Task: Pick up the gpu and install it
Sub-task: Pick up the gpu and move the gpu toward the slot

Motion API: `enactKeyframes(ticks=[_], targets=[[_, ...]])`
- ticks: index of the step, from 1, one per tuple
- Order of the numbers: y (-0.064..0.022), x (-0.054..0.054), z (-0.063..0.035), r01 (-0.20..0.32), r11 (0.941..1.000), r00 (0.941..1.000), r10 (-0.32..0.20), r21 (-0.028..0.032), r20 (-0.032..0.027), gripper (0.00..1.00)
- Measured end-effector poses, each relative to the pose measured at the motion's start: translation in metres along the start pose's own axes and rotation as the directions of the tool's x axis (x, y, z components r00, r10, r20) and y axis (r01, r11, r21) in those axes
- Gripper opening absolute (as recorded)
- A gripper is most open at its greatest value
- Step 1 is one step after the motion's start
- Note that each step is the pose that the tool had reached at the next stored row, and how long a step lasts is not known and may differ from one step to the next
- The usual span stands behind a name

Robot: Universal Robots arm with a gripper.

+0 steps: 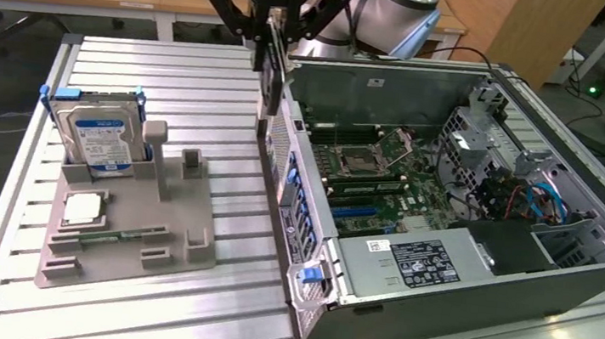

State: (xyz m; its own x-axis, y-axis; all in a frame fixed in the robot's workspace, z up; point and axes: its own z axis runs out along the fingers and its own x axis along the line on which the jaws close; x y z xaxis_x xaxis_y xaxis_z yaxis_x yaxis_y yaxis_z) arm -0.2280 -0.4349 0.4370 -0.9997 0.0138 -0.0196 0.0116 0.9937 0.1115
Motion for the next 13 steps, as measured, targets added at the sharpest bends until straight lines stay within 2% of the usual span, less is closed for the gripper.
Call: enactKeyframes(ticks=[13], targets=[[0.0001, -0.012, 0.0003, 0.0, 1.0, 1.0, 0.0, 0.0, 0.0, 0.28]])
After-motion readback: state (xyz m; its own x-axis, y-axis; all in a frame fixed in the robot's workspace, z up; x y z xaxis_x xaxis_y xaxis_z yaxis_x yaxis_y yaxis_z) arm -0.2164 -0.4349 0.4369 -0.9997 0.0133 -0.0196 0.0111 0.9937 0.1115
